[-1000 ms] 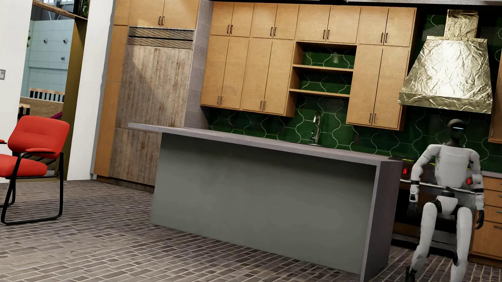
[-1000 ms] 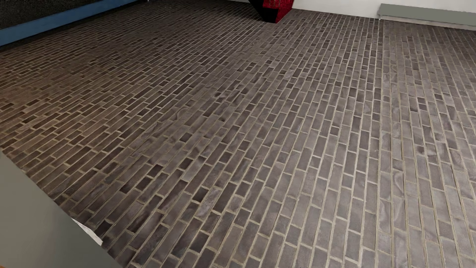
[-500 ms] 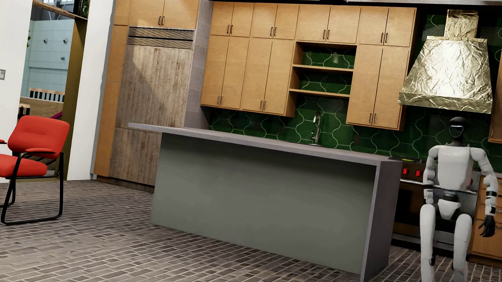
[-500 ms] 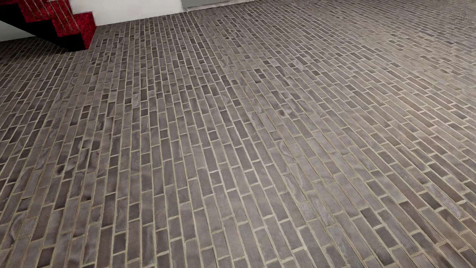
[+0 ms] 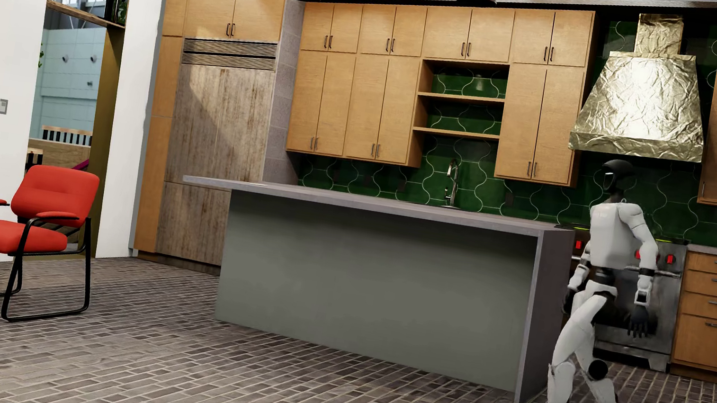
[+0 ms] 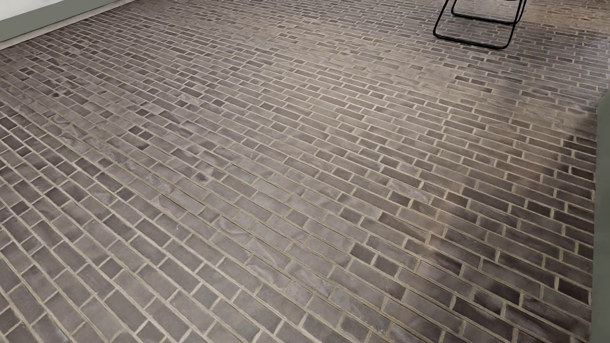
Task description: Move towards officechair
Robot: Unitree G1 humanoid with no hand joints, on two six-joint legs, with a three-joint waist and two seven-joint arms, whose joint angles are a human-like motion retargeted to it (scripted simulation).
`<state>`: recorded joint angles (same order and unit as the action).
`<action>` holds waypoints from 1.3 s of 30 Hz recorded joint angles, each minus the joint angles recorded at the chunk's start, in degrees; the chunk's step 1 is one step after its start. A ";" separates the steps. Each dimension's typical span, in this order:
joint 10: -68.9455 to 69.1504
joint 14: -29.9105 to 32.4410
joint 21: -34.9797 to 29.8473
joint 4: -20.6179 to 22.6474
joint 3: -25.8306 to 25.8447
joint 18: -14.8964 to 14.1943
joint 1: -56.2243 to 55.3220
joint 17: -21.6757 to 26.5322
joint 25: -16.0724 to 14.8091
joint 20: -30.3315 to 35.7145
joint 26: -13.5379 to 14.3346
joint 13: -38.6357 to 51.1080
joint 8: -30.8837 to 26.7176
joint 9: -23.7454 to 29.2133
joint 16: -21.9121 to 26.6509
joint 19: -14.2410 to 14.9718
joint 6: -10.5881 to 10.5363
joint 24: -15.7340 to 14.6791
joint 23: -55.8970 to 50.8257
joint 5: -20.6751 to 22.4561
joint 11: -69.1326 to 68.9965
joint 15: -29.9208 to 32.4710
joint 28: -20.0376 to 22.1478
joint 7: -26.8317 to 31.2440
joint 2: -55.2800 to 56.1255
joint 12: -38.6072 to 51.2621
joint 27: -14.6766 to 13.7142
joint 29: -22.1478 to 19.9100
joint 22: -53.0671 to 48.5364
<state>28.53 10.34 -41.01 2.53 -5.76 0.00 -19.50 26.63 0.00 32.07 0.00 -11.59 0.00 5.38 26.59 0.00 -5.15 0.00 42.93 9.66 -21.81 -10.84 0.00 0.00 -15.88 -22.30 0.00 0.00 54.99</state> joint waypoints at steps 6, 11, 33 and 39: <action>6.14 -8.34 -25.03 -0.93 -4.07 0.00 7.31 -1.53 0.00 -2.87 0.00 -10.59 0.00 -1.90 1.83 0.00 5.83 0.00 12.95 -4.65 -15.23 19.31 0.00 0.00 3.81 0.35 0.00 0.00 0.19; 1.01 -15.26 -6.28 -4.29 5.41 0.00 17.36 0.49 0.00 -0.33 0.00 -9.29 0.00 -4.67 -1.24 0.00 3.61 0.00 7.00 -0.78 -47.08 18.86 0.00 0.00 36.95 2.86 0.00 0.00 -1.33; 4.36 -3.46 8.25 -7.34 -3.81 0.00 2.12 2.45 0.00 10.81 0.00 1.22 0.00 0.67 -3.74 0.00 0.94 0.00 -2.66 -0.74 -1.45 -3.46 0.00 0.00 0.37 -5.89 0.00 0.00 3.35; 7.65 -4.17 5.54 -4.74 -4.75 0.00 4.49 -0.35 0.00 2.32 0.00 -2.13 0.00 -0.01 -1.32 0.00 4.95 0.00 -3.51 -6.56 -4.59 14.99 0.00 0.00 -7.54 -1.42 0.00 0.00 2.05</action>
<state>36.18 6.17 -35.47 -2.22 -10.52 0.00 -15.01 26.28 0.00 34.39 0.00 -13.72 0.00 5.37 25.27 0.00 -0.20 0.00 39.42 3.11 -26.40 4.15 0.00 0.00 -23.42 -23.72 0.00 0.00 57.04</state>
